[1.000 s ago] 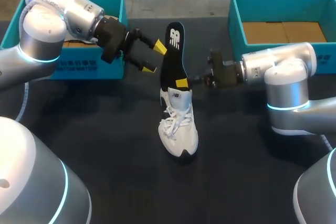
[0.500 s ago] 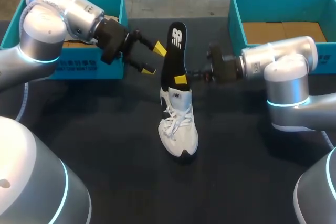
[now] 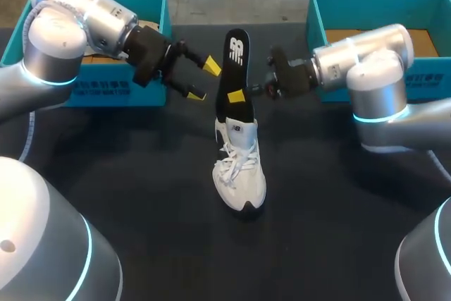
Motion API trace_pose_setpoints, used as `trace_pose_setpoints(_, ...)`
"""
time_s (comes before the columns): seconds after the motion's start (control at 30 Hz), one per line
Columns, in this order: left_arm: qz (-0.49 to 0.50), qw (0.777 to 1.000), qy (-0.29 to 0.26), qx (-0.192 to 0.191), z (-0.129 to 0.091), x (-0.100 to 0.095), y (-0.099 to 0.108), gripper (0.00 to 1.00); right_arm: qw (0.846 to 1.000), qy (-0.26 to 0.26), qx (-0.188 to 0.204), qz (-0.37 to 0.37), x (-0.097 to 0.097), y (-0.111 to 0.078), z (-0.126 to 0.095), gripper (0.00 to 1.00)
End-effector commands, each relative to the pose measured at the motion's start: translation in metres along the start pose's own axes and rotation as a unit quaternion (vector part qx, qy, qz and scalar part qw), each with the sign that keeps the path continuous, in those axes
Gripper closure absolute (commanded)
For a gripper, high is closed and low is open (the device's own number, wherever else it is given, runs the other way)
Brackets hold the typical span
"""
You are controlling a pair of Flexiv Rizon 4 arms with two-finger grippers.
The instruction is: Take the shoe out of the shoebox, open the shoe tongue, remove and reinsert the insole, then place the shoe into the shoebox
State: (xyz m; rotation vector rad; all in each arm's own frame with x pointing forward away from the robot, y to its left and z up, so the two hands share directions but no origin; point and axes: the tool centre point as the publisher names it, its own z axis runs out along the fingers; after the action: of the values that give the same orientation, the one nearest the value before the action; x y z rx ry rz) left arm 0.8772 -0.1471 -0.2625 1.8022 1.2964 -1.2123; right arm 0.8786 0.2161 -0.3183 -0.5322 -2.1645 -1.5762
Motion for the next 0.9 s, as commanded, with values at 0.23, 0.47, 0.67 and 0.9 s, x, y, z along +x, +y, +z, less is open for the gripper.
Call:
trace_pose_setpoints(0.23, 0.0, 1.0, 0.001, -0.005, -0.001, -0.001, -0.003, 0.0, 0.998, 0.033, 0.045, 0.015, -0.005, -0.003, 0.006, 1.0)
trace_pose_setpoints(0.47, 0.002, 1.0, 0.001, -0.005, -0.001, -0.001, -0.002, 0.0, 0.997, 0.035, 0.058, 0.033, 0.003, -0.015, 0.009, 1.0)
trace_pose_setpoints(0.67, 0.002, 1.0, 0.001, -0.004, 0.0, -0.001, -0.002, 0.0, 0.997, 0.037, 0.052, 0.048, 0.009, -0.029, 0.016, 1.0)
trace_pose_setpoints(0.9, 0.002, 1.0, 0.0, 0.0, 0.002, 0.0, -0.003, 0.0, 0.997, 0.026, 0.047, 0.056, 0.016, -0.036, 0.016, 0.87)
